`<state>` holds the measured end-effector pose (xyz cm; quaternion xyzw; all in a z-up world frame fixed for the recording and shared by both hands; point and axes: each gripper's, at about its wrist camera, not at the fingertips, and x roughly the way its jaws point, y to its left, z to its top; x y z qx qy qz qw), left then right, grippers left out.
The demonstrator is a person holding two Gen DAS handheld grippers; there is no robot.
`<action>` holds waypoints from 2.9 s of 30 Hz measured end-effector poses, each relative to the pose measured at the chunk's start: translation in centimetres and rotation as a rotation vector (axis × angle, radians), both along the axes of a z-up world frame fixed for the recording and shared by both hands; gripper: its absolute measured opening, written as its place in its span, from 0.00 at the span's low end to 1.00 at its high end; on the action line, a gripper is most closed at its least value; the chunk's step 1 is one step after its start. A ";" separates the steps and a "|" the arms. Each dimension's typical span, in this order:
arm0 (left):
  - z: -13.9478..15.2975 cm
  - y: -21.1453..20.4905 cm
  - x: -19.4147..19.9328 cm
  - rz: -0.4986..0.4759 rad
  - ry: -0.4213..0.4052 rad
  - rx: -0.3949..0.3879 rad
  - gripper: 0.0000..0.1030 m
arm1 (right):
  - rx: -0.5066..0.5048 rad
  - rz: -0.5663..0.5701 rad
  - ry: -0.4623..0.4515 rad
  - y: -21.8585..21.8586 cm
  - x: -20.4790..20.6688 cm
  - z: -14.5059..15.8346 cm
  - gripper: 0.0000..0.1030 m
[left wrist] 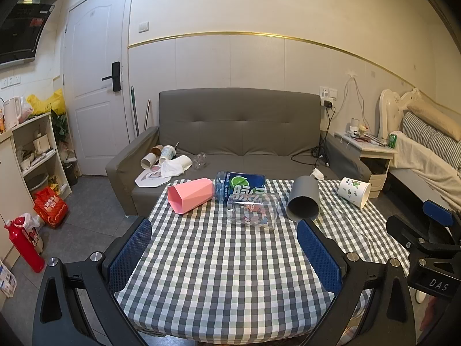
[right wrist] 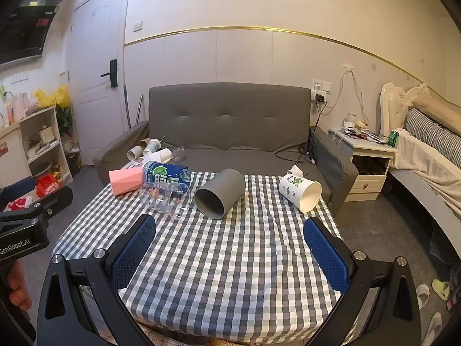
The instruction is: Flip cup upside down
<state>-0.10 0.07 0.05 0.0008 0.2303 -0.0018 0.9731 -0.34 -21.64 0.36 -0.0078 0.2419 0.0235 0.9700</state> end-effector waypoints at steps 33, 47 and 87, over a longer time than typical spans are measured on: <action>-0.2 0.2 -0.6 -0.001 0.004 0.001 1.00 | -0.003 0.004 0.005 0.3 0.2 -0.4 1.00; -1.1 1.6 2.2 0.034 0.076 -0.039 1.00 | -0.063 0.080 0.027 1.8 1.8 -0.5 1.00; -10.0 8.7 19.6 0.281 0.417 0.002 1.00 | -0.448 0.913 0.736 20.1 36.8 -10.6 0.82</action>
